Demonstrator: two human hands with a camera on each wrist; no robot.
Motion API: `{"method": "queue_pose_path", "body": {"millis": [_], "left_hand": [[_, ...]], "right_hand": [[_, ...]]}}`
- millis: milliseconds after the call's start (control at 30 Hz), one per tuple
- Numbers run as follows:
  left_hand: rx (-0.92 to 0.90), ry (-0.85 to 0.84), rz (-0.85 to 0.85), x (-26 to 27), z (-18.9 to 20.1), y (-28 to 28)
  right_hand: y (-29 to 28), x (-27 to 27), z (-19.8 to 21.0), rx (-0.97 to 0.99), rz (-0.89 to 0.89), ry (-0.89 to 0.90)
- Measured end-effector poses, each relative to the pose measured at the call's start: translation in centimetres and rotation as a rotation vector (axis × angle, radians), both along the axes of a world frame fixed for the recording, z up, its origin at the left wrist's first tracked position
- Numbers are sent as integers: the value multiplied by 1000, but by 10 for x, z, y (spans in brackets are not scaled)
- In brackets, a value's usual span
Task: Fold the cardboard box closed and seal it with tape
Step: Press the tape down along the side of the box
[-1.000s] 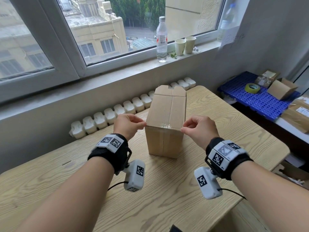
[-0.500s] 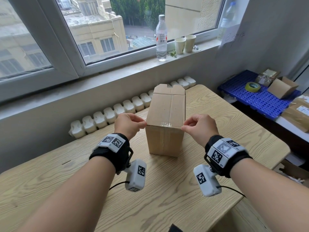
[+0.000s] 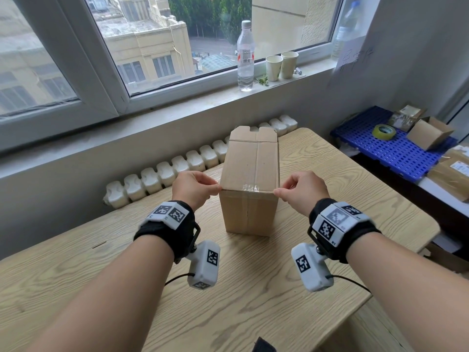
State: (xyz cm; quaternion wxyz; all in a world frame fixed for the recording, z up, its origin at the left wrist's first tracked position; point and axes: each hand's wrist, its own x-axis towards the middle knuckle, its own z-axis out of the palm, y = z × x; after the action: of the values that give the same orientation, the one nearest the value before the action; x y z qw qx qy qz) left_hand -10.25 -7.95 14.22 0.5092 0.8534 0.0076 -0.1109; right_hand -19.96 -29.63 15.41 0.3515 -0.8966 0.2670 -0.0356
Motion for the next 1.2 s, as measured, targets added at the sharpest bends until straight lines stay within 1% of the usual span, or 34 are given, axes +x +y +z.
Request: {"method": "queue_pose_path", "body": {"millis": [133,267,400,467,533,633,733,833,933,1033,1133,1167,1200], "left_hand": [[-35,28,18,2,2,-2],[3,19,-55,2,9,-13],[123,10,-175,-3,8,-33],[187,-27,-181,-7,5,-40],[193,-20,-158,-8,3,-42],[123,79,-98,-6,4,-41],[64,123,-51,-3,6,-41],[-58,195,0,1,1,-39],[-181,243,23,7,-5,-34],[-277,293,6,7,-5,-27],[-333,298,-7,5,-3,-21],[-317,271,-7,4,-5,-19],[-279,202,-14,4,-7,-16]], "right_hand": [[-3,0,-1,22,13,20],[3,2,2,83,12,56],[14,9,6,84,17,101],[15,12,3,84,5,119],[14,14,-3,103,-5,137],[12,16,-8,185,-28,141],[9,16,-9,313,-71,106],[5,16,-8,425,-122,75],[2,15,-8,508,-126,43],[0,15,-10,531,-122,17],[-4,17,-13,516,-124,-12],[-5,16,-14,484,-125,-25],[-7,15,-15,429,-115,-44]]}}
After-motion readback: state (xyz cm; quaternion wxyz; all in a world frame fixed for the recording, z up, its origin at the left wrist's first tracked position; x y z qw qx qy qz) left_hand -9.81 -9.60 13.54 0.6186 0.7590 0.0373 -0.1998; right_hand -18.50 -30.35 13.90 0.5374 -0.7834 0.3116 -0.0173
